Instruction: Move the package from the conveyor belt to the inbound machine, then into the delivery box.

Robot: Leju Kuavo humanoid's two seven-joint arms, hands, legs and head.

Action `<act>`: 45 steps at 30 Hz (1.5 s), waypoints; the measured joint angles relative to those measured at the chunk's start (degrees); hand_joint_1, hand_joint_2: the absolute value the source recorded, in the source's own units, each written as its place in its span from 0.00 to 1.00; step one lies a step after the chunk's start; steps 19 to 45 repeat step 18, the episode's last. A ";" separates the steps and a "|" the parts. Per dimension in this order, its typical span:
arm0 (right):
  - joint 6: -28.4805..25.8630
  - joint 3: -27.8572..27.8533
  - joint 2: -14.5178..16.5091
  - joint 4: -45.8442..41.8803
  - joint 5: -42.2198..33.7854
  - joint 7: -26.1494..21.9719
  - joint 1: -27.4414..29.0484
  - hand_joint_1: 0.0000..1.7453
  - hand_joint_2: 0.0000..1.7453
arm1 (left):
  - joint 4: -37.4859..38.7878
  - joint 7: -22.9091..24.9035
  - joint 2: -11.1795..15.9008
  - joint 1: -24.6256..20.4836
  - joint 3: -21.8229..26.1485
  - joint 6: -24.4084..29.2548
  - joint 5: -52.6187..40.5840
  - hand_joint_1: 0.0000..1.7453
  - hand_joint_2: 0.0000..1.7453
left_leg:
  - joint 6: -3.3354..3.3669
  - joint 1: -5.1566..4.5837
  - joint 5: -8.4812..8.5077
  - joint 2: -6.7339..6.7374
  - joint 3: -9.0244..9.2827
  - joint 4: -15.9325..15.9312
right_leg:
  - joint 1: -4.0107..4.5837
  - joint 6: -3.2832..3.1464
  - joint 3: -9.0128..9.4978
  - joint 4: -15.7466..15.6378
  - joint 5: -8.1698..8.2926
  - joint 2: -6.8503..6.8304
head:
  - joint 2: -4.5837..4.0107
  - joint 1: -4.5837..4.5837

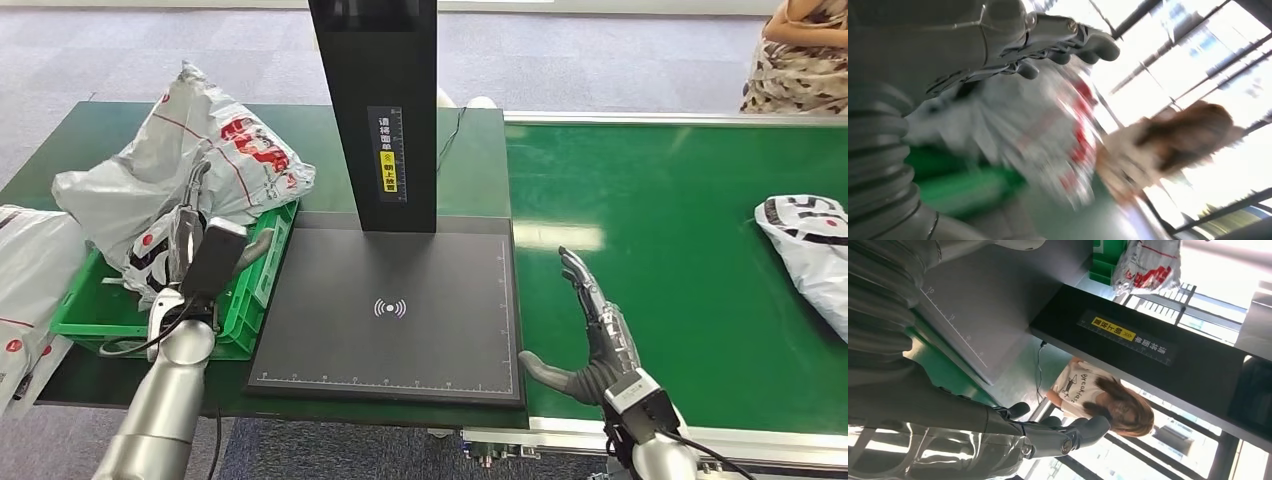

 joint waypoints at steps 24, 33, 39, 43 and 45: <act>0.42 0.93 0.00 1.62 -1.41 -0.53 -0.29 0.00 1.00 | -8.49 -4.88 -3.92 10.63 -10.12 -26.77 28.19 0.00 1.00 | 0.01 0.00 0.00 -0.03 0.00 0.00 | -0.01 0.04 0.02 0.00 -0.02 -0.04 | 0.00 0.01; 0.42 0.93 0.00 1.62 -1.41 -0.53 -0.29 0.00 1.00 | -8.49 -4.88 -3.92 10.63 -10.12 -26.77 28.19 0.00 1.00 | 0.01 0.00 0.00 -0.03 0.00 0.00 | -0.01 0.04 0.02 0.00 -0.02 -0.04 | 0.00 0.01; 0.42 0.93 0.00 1.62 -1.41 -0.53 -0.29 0.00 1.00 | -8.49 -4.88 -3.92 10.63 -10.12 -26.77 28.19 0.00 1.00 | 0.01 0.00 0.00 -0.03 0.00 0.00 | -0.01 0.04 0.02 0.00 -0.02 -0.04 | 0.00 0.01; 0.42 0.93 0.00 1.62 -1.41 -0.53 -0.29 0.00 1.00 | -8.49 -4.88 -3.92 10.63 -10.12 -26.77 28.19 0.00 1.00 | 0.01 0.00 0.00 -0.03 0.00 0.00 | -0.01 0.04 0.02 0.00 -0.02 -0.04 | 0.00 0.01; 0.42 0.93 0.00 1.62 -1.41 -0.53 -0.29 0.00 1.00 | -8.49 -4.88 -3.92 10.63 -10.12 -26.77 28.19 0.00 1.00 | 0.01 0.00 0.00 -0.03 0.00 0.00 | -0.01 0.04 0.02 0.00 -0.02 -0.04 | 0.00 0.01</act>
